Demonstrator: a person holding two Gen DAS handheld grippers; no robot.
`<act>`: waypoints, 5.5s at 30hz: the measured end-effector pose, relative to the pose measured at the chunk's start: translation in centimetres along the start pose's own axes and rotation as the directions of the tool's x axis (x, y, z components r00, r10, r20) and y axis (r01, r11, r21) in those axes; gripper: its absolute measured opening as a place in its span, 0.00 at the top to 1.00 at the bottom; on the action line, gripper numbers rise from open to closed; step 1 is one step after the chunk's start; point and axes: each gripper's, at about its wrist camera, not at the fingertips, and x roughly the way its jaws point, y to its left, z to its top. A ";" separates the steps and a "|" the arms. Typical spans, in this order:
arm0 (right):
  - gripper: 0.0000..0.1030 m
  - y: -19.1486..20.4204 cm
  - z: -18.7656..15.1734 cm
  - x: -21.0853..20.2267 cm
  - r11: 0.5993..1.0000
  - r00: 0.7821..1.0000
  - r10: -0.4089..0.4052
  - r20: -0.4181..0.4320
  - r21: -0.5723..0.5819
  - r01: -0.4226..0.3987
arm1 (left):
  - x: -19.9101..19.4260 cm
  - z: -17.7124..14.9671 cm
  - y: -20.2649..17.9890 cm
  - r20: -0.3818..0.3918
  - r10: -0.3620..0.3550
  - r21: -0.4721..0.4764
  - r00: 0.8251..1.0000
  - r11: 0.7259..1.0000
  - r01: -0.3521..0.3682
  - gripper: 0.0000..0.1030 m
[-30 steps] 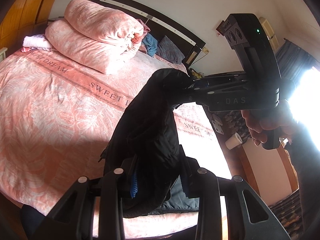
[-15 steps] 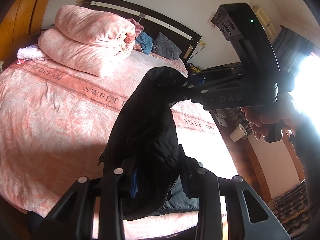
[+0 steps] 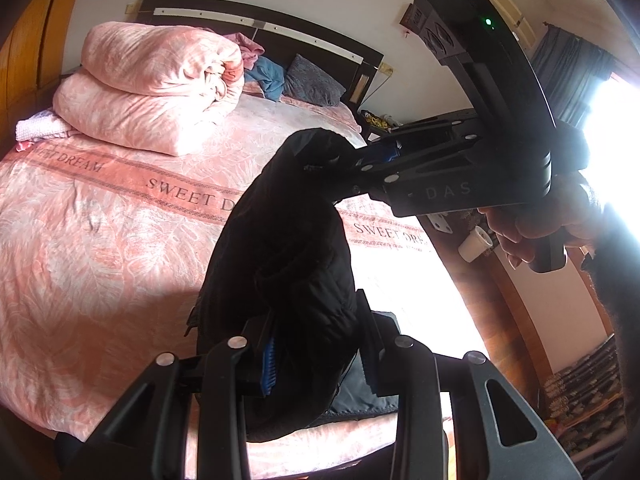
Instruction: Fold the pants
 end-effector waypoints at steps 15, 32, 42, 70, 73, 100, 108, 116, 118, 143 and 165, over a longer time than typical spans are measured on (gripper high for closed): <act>0.71 -0.8 -4.3 -1.4 0.998 0.998 -0.058 0.000 0.015 0.058 | 1.9 -1.4 -4.1 -0.044 -0.001 0.072 0.999 0.997 0.004 0.68; 0.71 -2.7 -9.4 -1.8 0.994 0.994 -0.104 0.014 0.047 0.104 | 5.3 -2.3 -8.1 -0.108 -0.016 0.143 0.994 0.989 0.032 0.68; 0.71 -5.1 -13.3 -1.5 0.991 0.994 -0.109 0.018 0.085 0.107 | 8.6 -2.8 -10.7 -0.159 -0.031 0.178 0.987 0.982 0.059 0.68; 0.73 -10.1 -23.6 1.4 0.973 0.997 -0.071 0.013 0.222 0.066 | 16.3 -6.3 -15.8 -0.315 -0.017 0.267 0.949 0.958 0.106 0.68; 0.73 -10.4 -24.5 2.0 0.972 0.998 -0.069 0.003 0.224 0.066 | 17.2 -6.9 -16.3 -0.334 -0.011 0.278 0.943 0.954 0.109 0.68; 0.73 -14.3 -31.6 9.0 0.948 1.000 0.025 -0.010 0.318 -0.020 | 24.7 -10.0 -16.4 -0.468 0.053 0.340 0.882 0.932 0.124 0.68; 0.73 -14.5 -33.1 10.6 0.942 0.999 0.039 -0.022 0.334 -0.029 | 26.0 -11.2 -16.3 -0.482 0.094 0.383 0.871 0.917 0.113 0.67; 0.71 -14.3 -34.5 11.3 0.926 0.999 0.031 -0.016 0.377 -0.023 | 26.1 -11.6 -17.3 -0.494 0.120 0.410 0.861 0.905 0.109 0.64; 0.71 -14.2 -34.8 11.4 0.918 1.000 0.030 -0.009 0.395 -0.023 | 26.1 -11.6 -17.3 -0.497 0.123 0.413 0.859 0.904 0.110 0.64; 0.64 -11.9 -40.3 10.0 0.746 0.996 -0.091 -0.021 0.661 0.082 | 25.8 -13.0 -17.9 -0.463 0.167 0.525 0.870 0.843 0.117 0.57; 0.40 -11.9 -35.1 12.1 0.607 0.986 -0.125 0.110 0.795 -0.012 | 13.1 -7.3 2.5 -0.326 -0.219 -0.027 0.920 0.975 0.223 0.09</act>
